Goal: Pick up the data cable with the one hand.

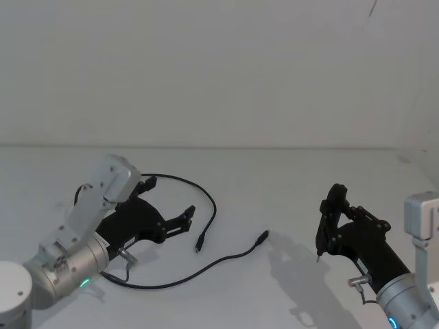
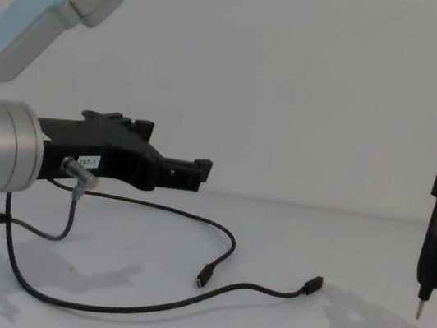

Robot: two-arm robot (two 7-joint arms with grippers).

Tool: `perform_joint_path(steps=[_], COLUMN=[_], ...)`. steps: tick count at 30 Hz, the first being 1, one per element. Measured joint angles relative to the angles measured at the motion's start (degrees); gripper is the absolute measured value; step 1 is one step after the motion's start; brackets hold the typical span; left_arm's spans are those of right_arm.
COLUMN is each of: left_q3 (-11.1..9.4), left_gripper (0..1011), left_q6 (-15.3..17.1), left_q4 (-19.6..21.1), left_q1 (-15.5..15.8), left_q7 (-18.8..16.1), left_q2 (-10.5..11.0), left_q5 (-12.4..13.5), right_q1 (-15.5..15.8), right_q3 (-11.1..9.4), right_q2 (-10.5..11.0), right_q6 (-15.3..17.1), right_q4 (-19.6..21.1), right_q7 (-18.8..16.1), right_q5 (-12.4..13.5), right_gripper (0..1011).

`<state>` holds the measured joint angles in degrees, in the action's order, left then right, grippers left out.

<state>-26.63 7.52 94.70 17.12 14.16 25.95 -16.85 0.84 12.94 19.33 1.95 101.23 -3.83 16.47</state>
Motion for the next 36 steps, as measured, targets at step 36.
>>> perform_joint_path(steps=[36], left_q3=[-12.5], left_gripper=[1001], left_q6=[24.4], left_q4=[-8.3], left_q1=[14.4], left_q7=[15.0], left_q2=[-2.1], left_q5=[-0.1], right_q1=[0.0], right_q3=[0.0], right_q2=[0.0], right_q6=[0.0], right_q4=[0.0], right_q7=[0.0], right_q5=[0.0], right_gripper=[279])
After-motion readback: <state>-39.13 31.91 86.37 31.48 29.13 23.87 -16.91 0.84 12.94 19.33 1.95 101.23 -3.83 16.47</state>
